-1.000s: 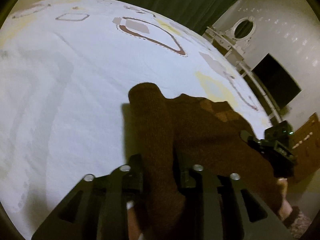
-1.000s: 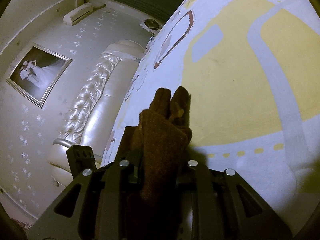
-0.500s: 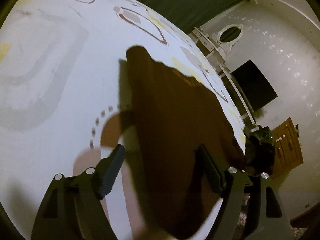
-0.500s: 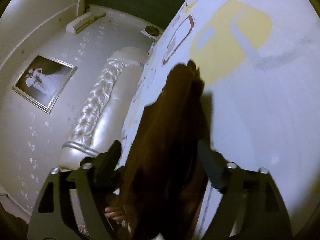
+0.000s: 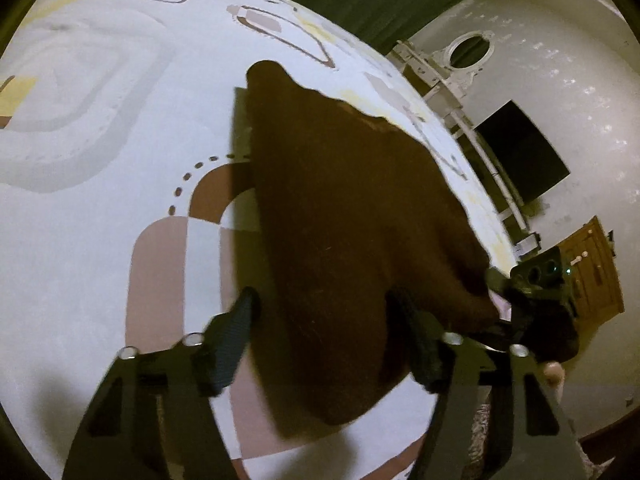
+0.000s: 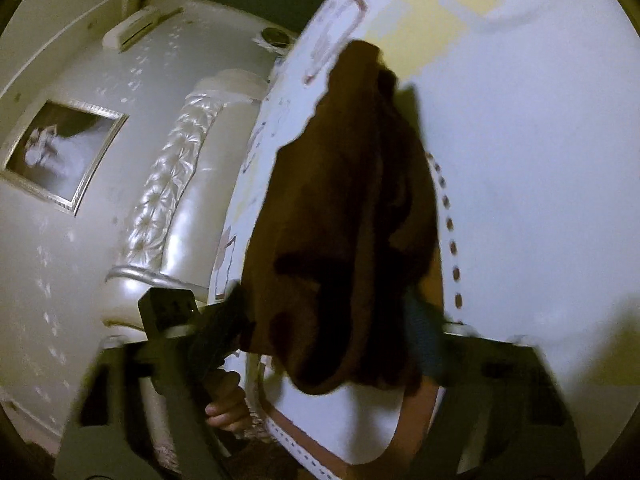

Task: Fold small clothes

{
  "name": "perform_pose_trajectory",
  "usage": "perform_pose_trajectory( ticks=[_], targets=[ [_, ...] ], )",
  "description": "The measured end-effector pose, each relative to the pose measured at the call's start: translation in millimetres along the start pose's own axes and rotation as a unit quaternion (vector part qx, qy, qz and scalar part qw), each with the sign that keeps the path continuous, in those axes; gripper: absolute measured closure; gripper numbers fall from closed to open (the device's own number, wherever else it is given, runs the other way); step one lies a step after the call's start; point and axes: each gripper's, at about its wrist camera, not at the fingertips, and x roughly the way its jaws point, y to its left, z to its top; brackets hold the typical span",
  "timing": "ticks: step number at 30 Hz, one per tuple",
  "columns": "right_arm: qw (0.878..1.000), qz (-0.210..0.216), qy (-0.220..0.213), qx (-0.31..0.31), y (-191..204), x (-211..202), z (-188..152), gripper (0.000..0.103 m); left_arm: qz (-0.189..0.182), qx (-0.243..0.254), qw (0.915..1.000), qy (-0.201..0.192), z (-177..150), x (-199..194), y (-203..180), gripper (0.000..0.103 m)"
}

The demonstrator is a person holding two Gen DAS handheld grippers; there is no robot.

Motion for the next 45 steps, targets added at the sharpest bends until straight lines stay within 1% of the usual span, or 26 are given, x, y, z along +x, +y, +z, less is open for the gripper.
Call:
perform_pose_trajectory(
  ticks=[1,2,4,7,10,11,12,14,16,18,19,20,23,24,25,26,27,28,29,32,33,35,39,42,44,45],
  targets=[
    [1.000,0.011,0.005,0.028,-9.9,1.4,-1.3,0.081,0.004,0.000,1.0000,0.002,-0.3,0.8,0.8,0.049],
    [0.999,0.015,0.005,0.049,-19.2,1.6,-3.0,0.086,0.006,0.000,1.0000,0.004,0.1,1.1,1.5,0.057],
    [0.997,0.040,-0.003,0.067,-29.4,-1.4,-5.2,0.088,-0.006,-0.001,0.9999,0.014,-1.0,2.7,1.5,0.067],
    [0.997,0.043,-0.008,0.062,-30.0,-2.4,-7.1,0.089,-0.003,0.004,0.9999,0.011,-2.7,3.8,2.0,0.068],
    [0.997,0.049,-0.007,0.063,-31.4,-1.8,-8.2,0.089,-0.021,-0.007,0.9997,0.012,-3.5,4.0,10.6,0.068],
    [0.998,0.044,-0.005,0.055,-27.7,-1.1,-7.9,0.088,-0.026,-0.011,0.9995,0.013,-2.9,3.9,12.2,0.068],
    [0.998,0.036,-0.001,0.044,-24.4,-0.5,-6.8,0.086,-0.028,-0.011,0.9995,0.015,-1.8,3.5,11.9,0.067],
    [0.999,0.035,-0.001,0.038,-20.1,-6.1,-5.1,0.074,-0.032,-0.006,0.9993,0.018,-1.0,1.7,9.8,0.063],
    [0.998,0.057,-0.018,0.037,-14.8,-16.2,-1.4,0.041,-0.035,-0.002,0.9992,0.017,-2.4,-2.2,8.6,0.061],
    [0.997,0.060,-0.036,0.026,-7.4,-22.9,4.1,0.027,-0.033,0.002,0.9994,0.012,-4.3,-4.7,7.5,0.059],
    [0.998,0.055,-0.040,0.020,-4.0,-23.7,7.3,0.024,-0.032,0.003,0.9994,0.010,-4.9,-5.3,6.8,0.057],
    [0.998,0.045,-0.039,0.014,-1.4,-21.4,12.0,0.024,-0.032,0.003,0.9994,0.009,-5.3,-4.8,6.3,0.056],
    [0.999,0.038,-0.031,0.018,-2.9,-11.5,20.0,0.024,-0.020,0.009,0.9997,0.010,-6.1,-1.7,2.8,0.055],
    [0.999,0.033,-0.026,0.015,-1.7,-6.7,22.2,0.035,-0.016,0.012,0.9997,0.011,-7.4,-2.0,1.7,0.055],
    [1.000,0.012,-0.024,0.016,-2.4,-3.8,23.3,0.065,-0.013,0.014,0.9997,0.012,-7.8,-1.6,1.2,0.055],
    [0.999,-0.011,-0.016,0.027,-8.5,-0.4,23.9,0.074,-0.012,0.015,0.9997,0.013,-7.8,-1.1,1.7,0.055],
    [0.999,-0.011,-0.015,0.040,-17.4,-1.2,24.0,0.078,-0.012,0.014,0.9997,0.015,-7.6,0.1,2.2,0.055],
    [0.998,0.009,-0.022,0.062,-28.7,-4.1,23.0,0.082,-0.013,0.014,0.9997,0.015,-7.9,0.3,2.8,0.054],
    [0.997,0.017,-0.025,0.068,-32.6,-7.1,22.5,0.083,-0.014,0.015,0.9997,0.015,-8.0,0.8,2.7,0.053],
    [0.997,0.020,-0.036,0.070,-34.4,-15.5,21.0,0.083,-0.007,0.020,0.9997,0.013,-8.2,2.1,-2.0,0.052],
    [0.996,0.027,-0.039,0.077,-36.6,-18.0,20.7,0.083,-0.004,0.019,0.9997,0.013,-8.1,2.1,-2.9,0.052],
    [0.995,0.027,-0.044,0.081,-36.3,-22.0,19.2,0.081,0.001,0.015,0.9998,0.014,-7.0,1.9,-4.3,0.050],
    [0.996,0.014,-0.049,0.076,-33.3,-30.9,11.0,0.070,0.021,0.020,0.9995,0.012,-12.3,-2.3,-7.6,0.047],
    [0.997,0.002,-0.045,0.070,-28.7,-37.8,4.8,0.063,0.044,0.031,0.9985,0.008,-17.6,-5.8,-14.3,0.038],
    [0.997,-0.010,-0.040,0.063,-24.1,-38.2,-0.3,0.060,0.059,0.036,0.9976,0.004,-21.9,-9.5,-18.1,0.029],
    [0.997,-0.016,-0.036,0.060,-24.3,-41.7,-2.2,0.058,0.066,0.037,0.9971,0.000,-25.5,-12.3,-20.3,0.029]
  ],
)
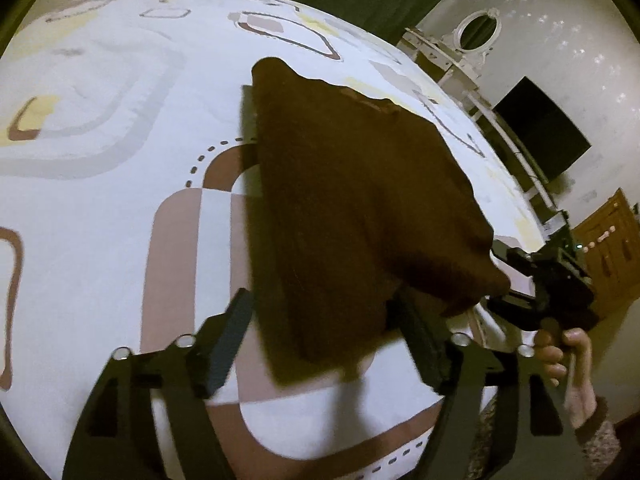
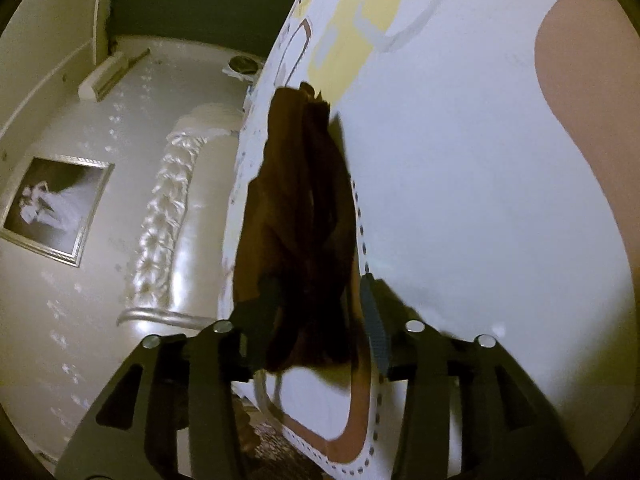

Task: Fold small clothes

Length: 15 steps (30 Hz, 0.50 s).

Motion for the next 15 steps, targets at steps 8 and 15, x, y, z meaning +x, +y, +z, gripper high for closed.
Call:
perform_pose_trajectory(
  ticks=[8,15],
  targets=[
    [1.000,-0.019,0.001,0.006,2.7,-9.7,-20.2,0.054,0.040,-0.006,0.9992,-0.001,-16.0,-12.1,-6.8,0.026],
    [0.997,-0.069,0.003,-0.027,22.4,-13.1,-39.9,0.037,0.100,0.001,0.9950,-0.009,-28.6,-27.8,-12.0,0.026]
  ],
)
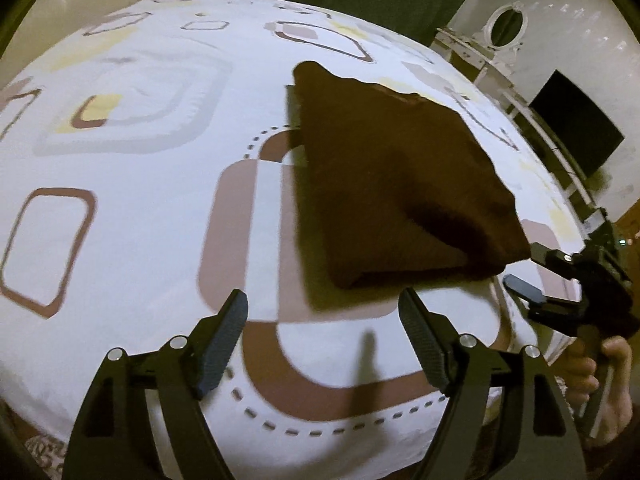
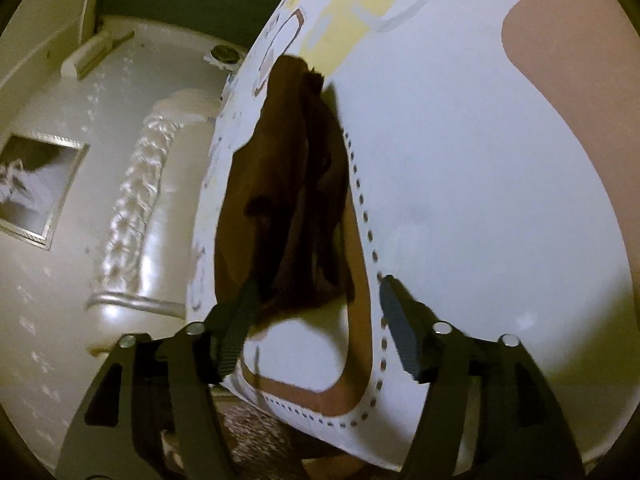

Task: Fold small clothes

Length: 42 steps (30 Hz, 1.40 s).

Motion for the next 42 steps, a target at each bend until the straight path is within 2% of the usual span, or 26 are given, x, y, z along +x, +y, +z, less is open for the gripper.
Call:
perform_pose_trajectory(
  ticks=[8,12,19,33,42],
  targets=[
    [0.994,-0.086,-0.005,-0.062,26.8,-11.7,-33.4,0.028,0.055,0.015,0.9980,-0.028,-9.8,-27.1,-8.7,0.022],
    [0.982,-0.146,-0.019,-0.117,49.7,-13.9,-47.4,0.022,0.073,0.023,0.9964,-0.039,-16.3,-39.5,-13.5,0.020],
    [0.959,-0.215,-0.040,-0.182,67.2,-16.2,-73.2,0.018,0.092,0.011,0.9941,-0.056,-28.9,-56.4,-16.6,0.018],
    [0.946,-0.240,-0.064,-0.207,75.8,-16.5,-91.0,0.017,0.107,0.015,0.9918,-0.069,-40.7,-67.6,-24.4,0.018],
    [0.940,-0.252,-0.065,-0.221,76.5,-11.6,-93.6,0.017,0.109,0.015,0.9919,-0.063,-43.6,-64.1,-23.7,0.018]
  ],
)
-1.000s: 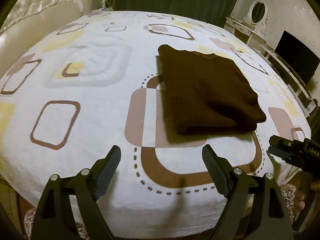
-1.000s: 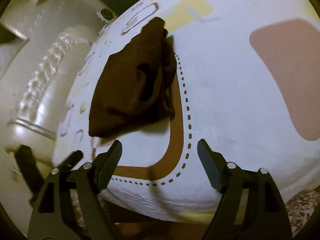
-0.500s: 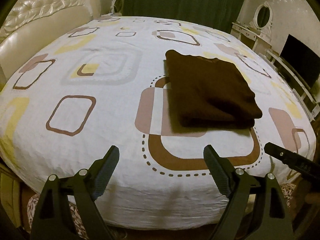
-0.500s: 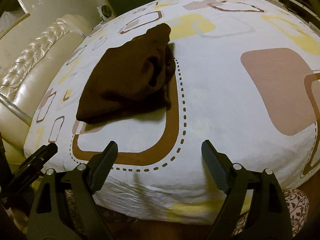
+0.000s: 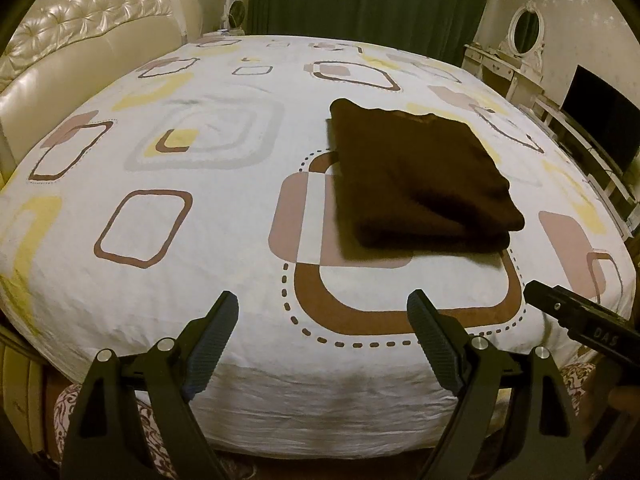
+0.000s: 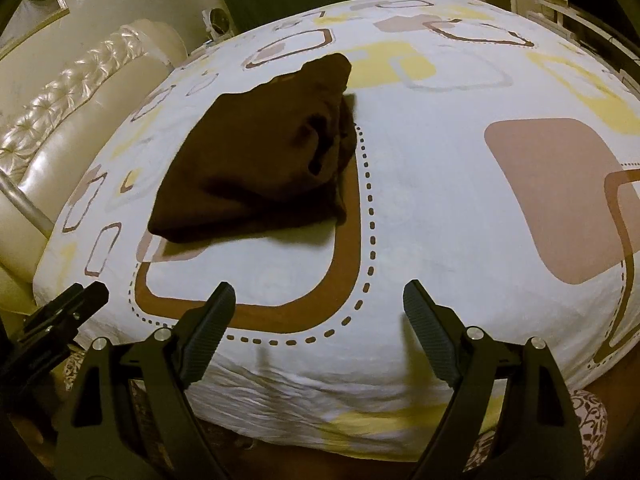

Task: Fold small clothes

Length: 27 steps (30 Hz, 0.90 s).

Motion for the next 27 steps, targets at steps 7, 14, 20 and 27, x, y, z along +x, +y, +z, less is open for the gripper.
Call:
perform_pose_trajectory(
  ticks=[7,14,20,27],
  targets=[
    [1.000,-0.002,0.006,0.004,-2.9,4.6,-0.5,0.017,0.002,-0.009,0.9999,0.005,-2.0,1.5,2.3,0.018],
    [1.000,-0.004,0.007,0.009,-6.5,6.8,0.0,0.017,0.003,-0.011,0.9999,0.003,-2.7,1.3,3.0,0.018],
    [1.000,-0.003,0.009,0.006,-5.4,8.6,-0.8,0.017,0.006,0.002,0.9999,-0.013,-1.6,-4.1,-1.6,0.018],
    [1.000,-0.004,0.011,0.008,-5.0,9.3,-1.8,0.017,0.008,-0.002,0.9999,-0.011,0.0,-4.3,-1.1,0.018]
  ],
)
